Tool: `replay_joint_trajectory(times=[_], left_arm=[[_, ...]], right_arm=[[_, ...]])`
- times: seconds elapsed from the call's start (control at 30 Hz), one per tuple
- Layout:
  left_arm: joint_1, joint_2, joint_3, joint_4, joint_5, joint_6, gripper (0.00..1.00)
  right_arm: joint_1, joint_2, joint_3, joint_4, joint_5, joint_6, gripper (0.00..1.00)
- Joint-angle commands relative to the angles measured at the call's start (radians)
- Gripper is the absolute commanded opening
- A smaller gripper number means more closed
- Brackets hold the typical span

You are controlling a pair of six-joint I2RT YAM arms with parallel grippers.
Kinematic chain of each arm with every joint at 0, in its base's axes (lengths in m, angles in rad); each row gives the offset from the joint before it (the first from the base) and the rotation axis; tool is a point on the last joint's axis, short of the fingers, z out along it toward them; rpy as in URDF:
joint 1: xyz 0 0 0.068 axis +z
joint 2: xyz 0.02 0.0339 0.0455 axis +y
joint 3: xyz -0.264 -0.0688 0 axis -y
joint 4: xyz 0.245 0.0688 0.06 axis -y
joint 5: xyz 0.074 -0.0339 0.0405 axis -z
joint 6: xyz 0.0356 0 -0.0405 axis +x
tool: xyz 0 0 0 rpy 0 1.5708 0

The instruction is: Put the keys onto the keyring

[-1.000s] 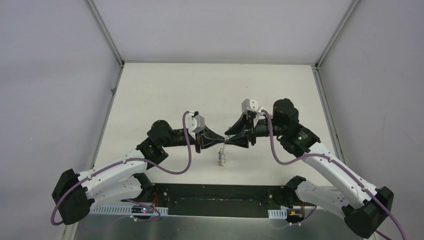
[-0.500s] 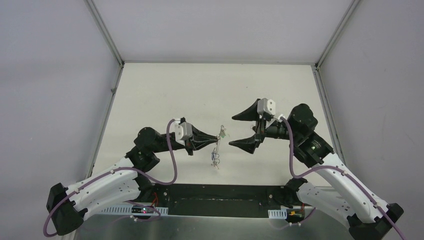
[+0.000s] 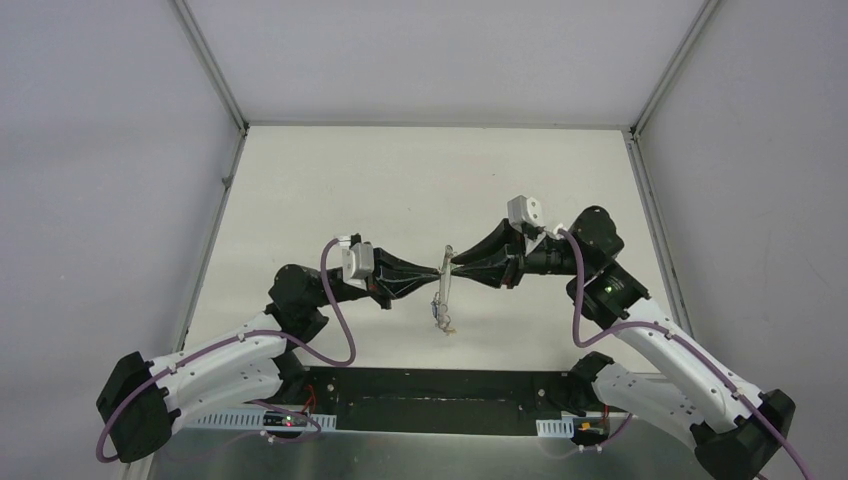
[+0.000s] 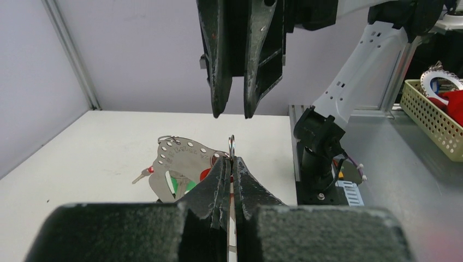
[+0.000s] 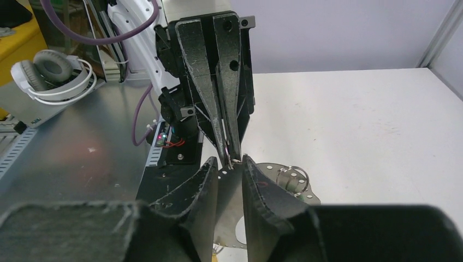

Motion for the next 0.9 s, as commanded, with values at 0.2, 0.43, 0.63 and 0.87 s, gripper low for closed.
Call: replay_joint_trajectory(times=[0.2, 0.43, 0.63, 0.87], left_arm=[[-0.011, 0.011, 0.016, 0.178, -0.018, -0.059, 0.00], [-0.012, 0.019, 0.018, 0.181, -0.018, -0.064, 0.00], [-0.011, 0.012, 0.018, 0.162, -0.020, -0.060, 0.00], [-0.011, -0.073, 0.053, -0.077, -0.048, 0.012, 0.30]], right_arm=[[0.023, 0.053, -0.037, 0.253, -0.044, 0.145, 0.26], [0.054, 0.109, -0.022, 0.272, -0.053, 0.154, 0.27], [0.059, 0.120, -0.005, 0.228, -0.043, 0.123, 0.00], [0.059, 0.086, 0.075, -0.086, 0.006, -0.050, 0.00]])
